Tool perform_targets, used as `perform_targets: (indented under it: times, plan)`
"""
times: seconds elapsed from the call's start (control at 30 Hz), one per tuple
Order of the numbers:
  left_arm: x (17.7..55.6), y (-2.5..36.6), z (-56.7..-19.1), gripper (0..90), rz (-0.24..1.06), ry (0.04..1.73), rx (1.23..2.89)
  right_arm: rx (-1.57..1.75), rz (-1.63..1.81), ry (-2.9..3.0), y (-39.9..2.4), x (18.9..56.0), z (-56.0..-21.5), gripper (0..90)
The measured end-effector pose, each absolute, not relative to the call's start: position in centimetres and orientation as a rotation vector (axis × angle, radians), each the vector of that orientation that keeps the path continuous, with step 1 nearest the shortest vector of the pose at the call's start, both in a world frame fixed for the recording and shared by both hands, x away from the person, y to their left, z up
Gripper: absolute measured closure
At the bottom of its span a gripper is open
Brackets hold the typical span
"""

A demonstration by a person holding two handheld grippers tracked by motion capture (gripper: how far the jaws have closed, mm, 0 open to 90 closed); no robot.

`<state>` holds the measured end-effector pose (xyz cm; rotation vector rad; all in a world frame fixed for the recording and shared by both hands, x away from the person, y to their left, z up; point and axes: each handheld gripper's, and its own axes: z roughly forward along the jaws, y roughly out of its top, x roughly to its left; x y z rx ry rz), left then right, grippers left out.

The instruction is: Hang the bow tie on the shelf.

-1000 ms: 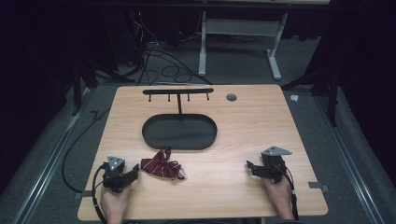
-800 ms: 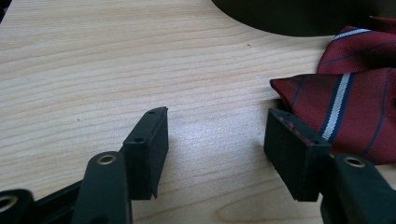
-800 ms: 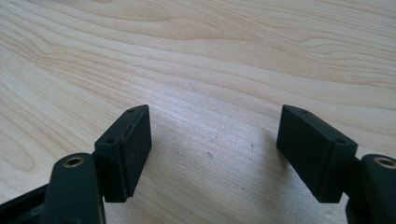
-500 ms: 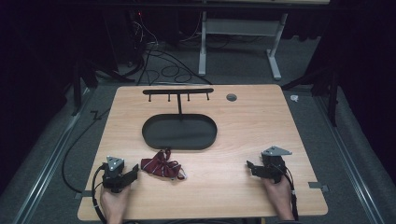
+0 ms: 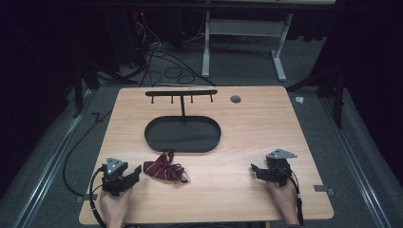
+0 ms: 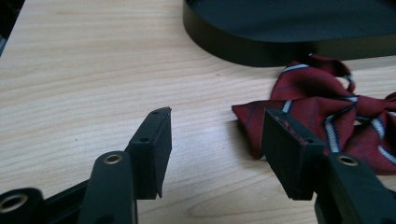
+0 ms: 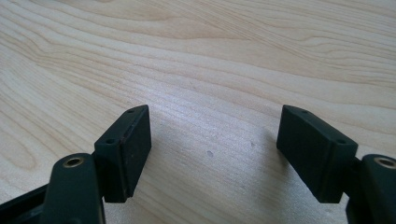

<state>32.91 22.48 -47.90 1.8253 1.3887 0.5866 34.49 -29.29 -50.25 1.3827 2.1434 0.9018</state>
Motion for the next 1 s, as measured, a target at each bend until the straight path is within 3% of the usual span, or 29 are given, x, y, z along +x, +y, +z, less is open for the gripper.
perform_targets:
  times: [1.0]
  plan:
    - [34.7, 17.2, -45.5, 51.0, 0.474, 1.203, 1.946, 1.383, 0.901, 2.145, -29.3, 34.5, -50.2, 27.7]
